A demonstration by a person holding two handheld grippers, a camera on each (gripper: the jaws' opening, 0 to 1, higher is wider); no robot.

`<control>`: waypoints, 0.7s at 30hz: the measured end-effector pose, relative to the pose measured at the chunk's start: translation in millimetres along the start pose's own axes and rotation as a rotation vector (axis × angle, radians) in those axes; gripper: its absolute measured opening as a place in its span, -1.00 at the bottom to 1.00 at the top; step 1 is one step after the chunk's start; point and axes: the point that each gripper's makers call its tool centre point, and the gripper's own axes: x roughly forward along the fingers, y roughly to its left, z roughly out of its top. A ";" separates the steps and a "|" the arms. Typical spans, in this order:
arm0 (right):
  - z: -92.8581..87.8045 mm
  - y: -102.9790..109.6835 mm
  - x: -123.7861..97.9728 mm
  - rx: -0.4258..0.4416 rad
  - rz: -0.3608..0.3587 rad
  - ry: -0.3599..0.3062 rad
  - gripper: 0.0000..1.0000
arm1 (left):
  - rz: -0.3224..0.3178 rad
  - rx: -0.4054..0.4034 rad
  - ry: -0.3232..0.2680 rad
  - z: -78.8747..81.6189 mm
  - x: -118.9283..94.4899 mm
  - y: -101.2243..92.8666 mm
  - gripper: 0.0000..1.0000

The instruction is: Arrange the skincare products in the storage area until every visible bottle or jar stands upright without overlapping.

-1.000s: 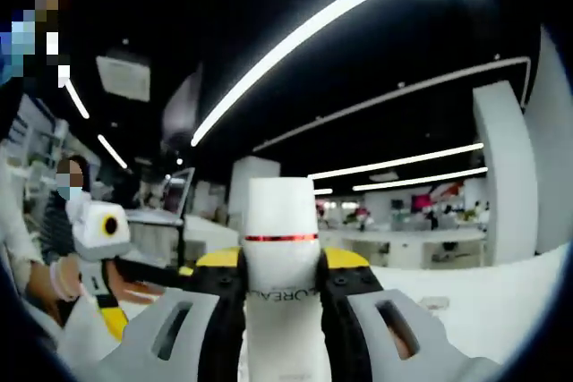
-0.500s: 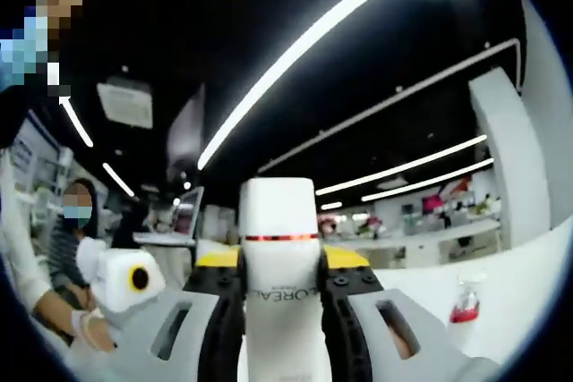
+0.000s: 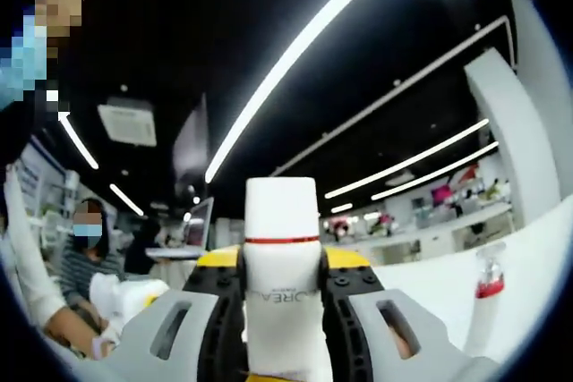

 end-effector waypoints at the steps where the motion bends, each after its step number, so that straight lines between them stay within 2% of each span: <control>1: -0.2 -0.2 -0.6 0.001 -0.003 -0.001 -0.38 | 0.014 0.015 0.018 -0.2 -0.9 4.2 -0.71; 3: -5.1 -2.8 -2.0 0.010 -0.019 0.003 -0.37 | 0.101 0.093 0.053 -1.7 -5.6 21.1 -0.78; 4: -5.8 -3.2 -2.3 0.012 -0.017 0.002 -0.37 | 0.116 0.126 0.060 -1.6 -7.6 24.6 -0.79; 5: -6.5 -1.9 -2.8 0.021 -0.003 -0.012 -0.37 | 0.110 0.119 0.065 -1.1 -9.0 25.8 -0.80; 9: -9.6 0.7 -0.8 0.005 0.009 -0.025 -0.34 | 0.178 0.259 0.103 -0.9 -17.0 41.4 -0.82; 11: -12.2 1.4 -0.2 -0.013 0.015 -0.010 -0.31 | 0.234 0.403 0.120 2.6 -23.7 54.0 -0.82; 12: -14.6 1.5 -0.2 -0.014 0.016 0.002 -0.30 | 0.289 0.439 0.134 4.8 -28.5 61.4 -0.82; 14: -14.1 0.4 -0.6 -0.040 0.012 -0.001 -0.23 | 0.304 0.497 0.145 7.3 -30.1 65.2 -0.83; 16: -9.9 -4.8 -3.1 -0.195 -0.022 0.001 -0.13 | 0.365 0.624 0.171 10.5 -38.6 73.5 -0.83; 17: -8.3 -6.6 -3.9 -0.248 -0.034 -0.002 -0.07 | 0.374 0.642 0.177 10.6 -38.9 75.0 -0.84; 20: -10.0 -11.6 -4.7 -0.311 -0.066 0.013 0.08 | 0.419 0.702 0.192 10.7 -44.0 81.4 -0.84; 21: -8.2 -13.1 -5.0 -0.364 -0.084 0.012 0.10 | 0.454 0.767 0.210 12.0 -48.7 87.1 -0.84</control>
